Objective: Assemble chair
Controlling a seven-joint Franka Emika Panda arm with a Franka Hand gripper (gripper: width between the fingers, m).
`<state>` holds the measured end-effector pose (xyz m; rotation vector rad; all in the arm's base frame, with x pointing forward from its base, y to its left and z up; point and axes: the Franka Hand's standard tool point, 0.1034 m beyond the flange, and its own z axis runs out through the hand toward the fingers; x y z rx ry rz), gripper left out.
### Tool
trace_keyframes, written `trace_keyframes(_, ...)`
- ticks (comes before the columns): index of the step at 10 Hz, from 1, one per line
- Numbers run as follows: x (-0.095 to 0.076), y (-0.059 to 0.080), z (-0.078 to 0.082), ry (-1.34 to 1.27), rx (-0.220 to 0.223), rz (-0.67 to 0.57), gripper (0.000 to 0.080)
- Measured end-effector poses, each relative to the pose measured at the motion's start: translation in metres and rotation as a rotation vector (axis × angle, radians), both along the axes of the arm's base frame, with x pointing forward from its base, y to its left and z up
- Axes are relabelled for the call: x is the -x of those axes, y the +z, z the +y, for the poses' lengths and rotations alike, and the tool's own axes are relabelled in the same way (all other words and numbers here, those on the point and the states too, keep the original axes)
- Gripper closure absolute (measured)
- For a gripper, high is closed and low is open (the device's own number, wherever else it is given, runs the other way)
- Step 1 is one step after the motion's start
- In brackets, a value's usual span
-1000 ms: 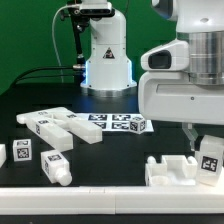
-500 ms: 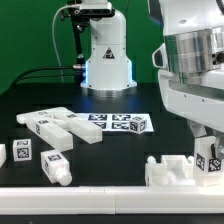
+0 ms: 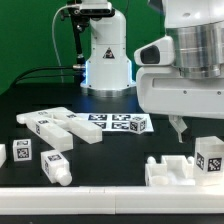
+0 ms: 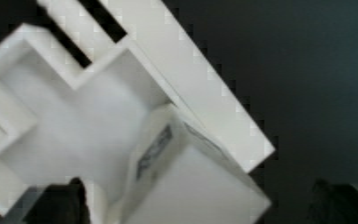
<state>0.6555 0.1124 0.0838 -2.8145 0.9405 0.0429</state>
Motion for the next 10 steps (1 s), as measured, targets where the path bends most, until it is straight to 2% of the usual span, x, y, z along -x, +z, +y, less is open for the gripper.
trace_keyframes(2,0.0001,-0.0005,-0.0008,0.132,0.005,-0.023,0.0151)
trace_keyframes(4,0.0018,-0.0015,0.0013,0.454,0.07,-0.06,0.015)
trace_keyframes(5,0.0034,-0.0042,0.0038,0.73,0.108,-0.089,0.015)
trace_keyframes(7,0.0039,-0.0059,0.003,0.803,0.115,-0.094,0.015)
trace_keyframes(8,0.004,-0.006,0.0031,0.771,0.114,-0.09,0.0238)
trace_keyframes(9,0.0041,-0.0062,0.0036,0.729,0.11,-0.085,0.0238)
trace_keyframes(10,0.0042,-0.0063,0.004,0.635,0.109,-0.073,0.0423)
